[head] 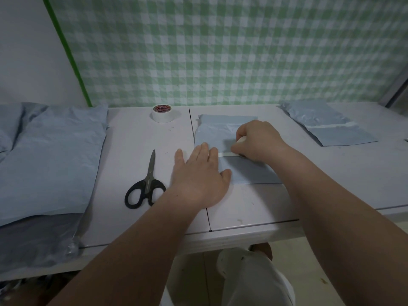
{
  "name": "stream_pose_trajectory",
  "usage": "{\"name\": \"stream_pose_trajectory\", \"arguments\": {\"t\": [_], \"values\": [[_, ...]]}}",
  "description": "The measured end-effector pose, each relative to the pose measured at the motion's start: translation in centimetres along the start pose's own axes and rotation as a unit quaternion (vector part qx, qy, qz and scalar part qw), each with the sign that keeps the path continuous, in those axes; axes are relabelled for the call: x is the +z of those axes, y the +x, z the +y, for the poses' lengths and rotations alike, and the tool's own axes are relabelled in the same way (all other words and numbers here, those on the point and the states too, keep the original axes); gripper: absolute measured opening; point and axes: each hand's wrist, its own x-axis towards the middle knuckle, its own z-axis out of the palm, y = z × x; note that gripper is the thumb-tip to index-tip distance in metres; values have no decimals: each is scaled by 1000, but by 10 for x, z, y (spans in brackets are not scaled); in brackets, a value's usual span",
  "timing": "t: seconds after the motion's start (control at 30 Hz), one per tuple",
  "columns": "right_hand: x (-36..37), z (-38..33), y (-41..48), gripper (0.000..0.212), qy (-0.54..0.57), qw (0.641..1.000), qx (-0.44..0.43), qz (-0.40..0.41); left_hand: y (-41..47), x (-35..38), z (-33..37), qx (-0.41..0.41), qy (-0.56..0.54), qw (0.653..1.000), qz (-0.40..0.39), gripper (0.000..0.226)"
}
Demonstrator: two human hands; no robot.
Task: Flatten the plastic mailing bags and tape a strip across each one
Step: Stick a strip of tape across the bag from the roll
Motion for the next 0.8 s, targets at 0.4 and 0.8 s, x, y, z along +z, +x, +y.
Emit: {"name": "stream_pose_trajectory", "arguments": {"t": [0.4, 0.8], "values": [[14, 13, -5, 16, 26, 998, -34, 52, 1, -1, 11, -18, 19, 999, -25, 56], [16, 49, -19, 24, 198, 971, -81, 109, 5, -5, 25, 17, 17, 999, 38, 60]]}}
